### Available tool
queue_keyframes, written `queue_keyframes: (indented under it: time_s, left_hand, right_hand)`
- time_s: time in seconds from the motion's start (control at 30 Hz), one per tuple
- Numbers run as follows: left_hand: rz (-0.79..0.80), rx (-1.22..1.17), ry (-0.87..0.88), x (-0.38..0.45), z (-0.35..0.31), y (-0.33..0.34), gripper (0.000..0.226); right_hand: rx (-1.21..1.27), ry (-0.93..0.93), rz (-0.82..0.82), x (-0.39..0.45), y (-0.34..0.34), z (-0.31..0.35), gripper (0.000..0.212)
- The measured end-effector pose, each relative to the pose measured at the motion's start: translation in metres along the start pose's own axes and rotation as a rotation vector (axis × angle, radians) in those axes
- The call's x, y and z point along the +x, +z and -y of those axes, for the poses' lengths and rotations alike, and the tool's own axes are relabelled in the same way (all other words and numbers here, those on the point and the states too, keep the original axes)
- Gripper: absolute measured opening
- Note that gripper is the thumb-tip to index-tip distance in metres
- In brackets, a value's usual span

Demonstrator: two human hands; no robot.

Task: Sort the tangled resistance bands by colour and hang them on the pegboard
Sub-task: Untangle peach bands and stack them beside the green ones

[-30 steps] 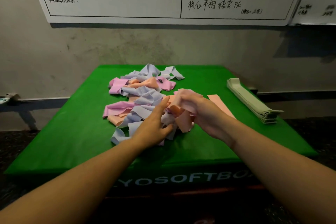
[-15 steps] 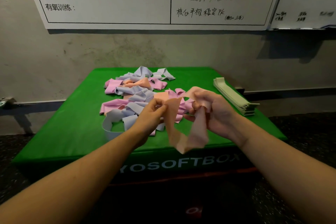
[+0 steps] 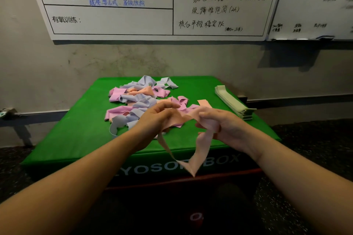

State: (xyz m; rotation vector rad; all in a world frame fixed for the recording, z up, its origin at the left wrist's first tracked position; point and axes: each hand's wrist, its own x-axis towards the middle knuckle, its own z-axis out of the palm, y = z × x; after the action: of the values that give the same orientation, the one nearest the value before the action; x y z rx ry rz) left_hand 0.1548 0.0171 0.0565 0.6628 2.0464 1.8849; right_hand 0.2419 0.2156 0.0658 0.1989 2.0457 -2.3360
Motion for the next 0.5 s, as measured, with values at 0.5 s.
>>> queue_keyframes:
  time_s: [0.5]
  left_hand:
    - [0.108, 0.049, 0.154, -0.024, -0.016, 0.007, 0.02]
  right_hand:
    - [-0.134, 0.035, -0.106, -0.013, 0.003, 0.011, 0.03]
